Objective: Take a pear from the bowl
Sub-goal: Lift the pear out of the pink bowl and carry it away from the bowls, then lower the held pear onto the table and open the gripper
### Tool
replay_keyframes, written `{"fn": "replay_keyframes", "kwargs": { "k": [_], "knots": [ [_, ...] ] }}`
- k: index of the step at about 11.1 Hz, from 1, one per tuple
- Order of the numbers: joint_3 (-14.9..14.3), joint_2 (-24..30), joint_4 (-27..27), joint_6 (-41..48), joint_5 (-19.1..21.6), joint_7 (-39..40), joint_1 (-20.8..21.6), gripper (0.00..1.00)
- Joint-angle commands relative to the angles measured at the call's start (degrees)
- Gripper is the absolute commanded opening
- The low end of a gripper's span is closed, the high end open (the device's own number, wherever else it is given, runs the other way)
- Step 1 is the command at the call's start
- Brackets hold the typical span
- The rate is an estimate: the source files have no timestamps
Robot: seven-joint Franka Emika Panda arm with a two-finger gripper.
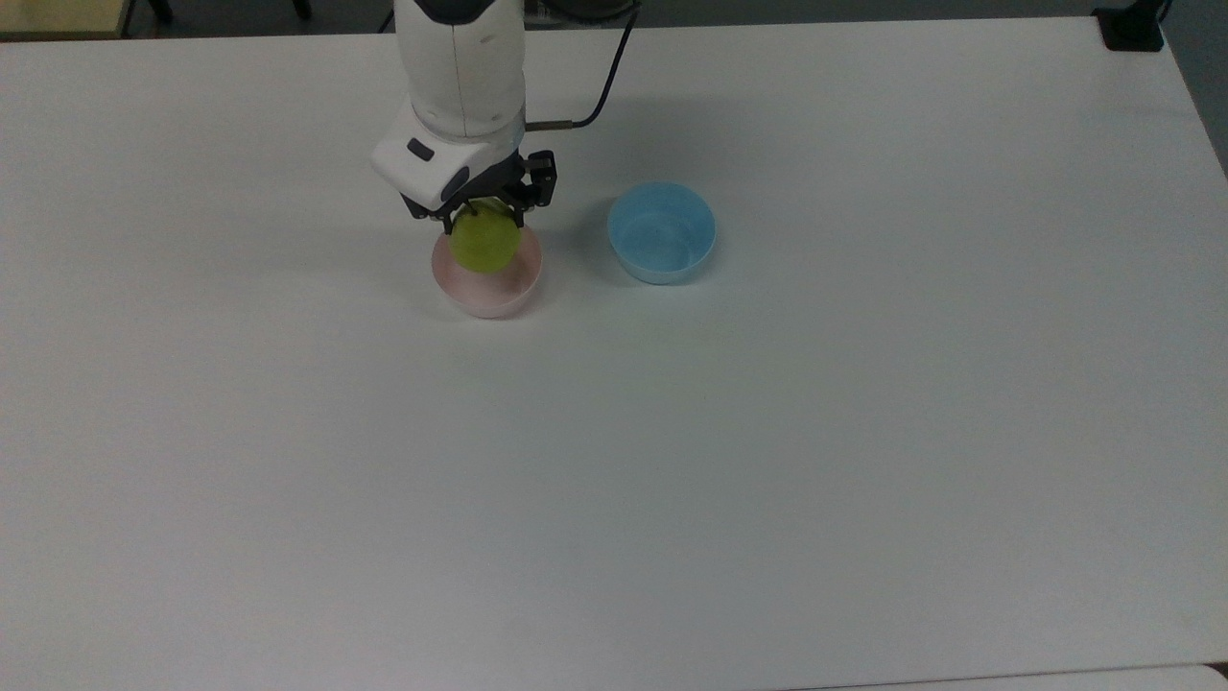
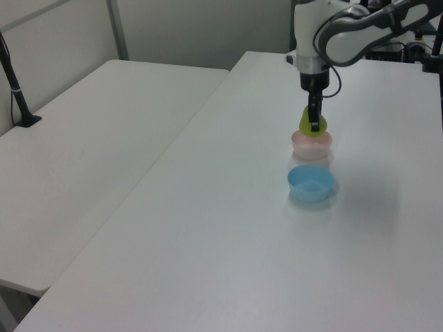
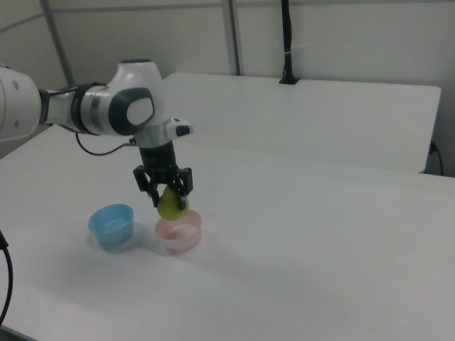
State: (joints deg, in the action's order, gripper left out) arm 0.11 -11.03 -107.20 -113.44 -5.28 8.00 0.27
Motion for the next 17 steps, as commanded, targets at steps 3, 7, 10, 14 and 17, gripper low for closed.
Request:
{"fn": "replay_keyframes", "kwargs": {
  "k": [3,7,10,14,17],
  "knots": [
    [-0.55,3.83,7.70,10.60,-0.17,0.00,-1.41,0.38],
    [-0.72,3.48,9.64,9.91,-0.17,5.60,-8.51,0.38],
    [-0.90,1.38,9.56,6.67,-0.17,10.45,-13.44,0.38],
    [-0.90,-5.47,9.12,-0.54,-0.87,10.72,-16.70,0.38],
    [-0.90,-9.26,9.03,-3.62,-1.14,10.72,-17.41,0.38]
  ]
}}
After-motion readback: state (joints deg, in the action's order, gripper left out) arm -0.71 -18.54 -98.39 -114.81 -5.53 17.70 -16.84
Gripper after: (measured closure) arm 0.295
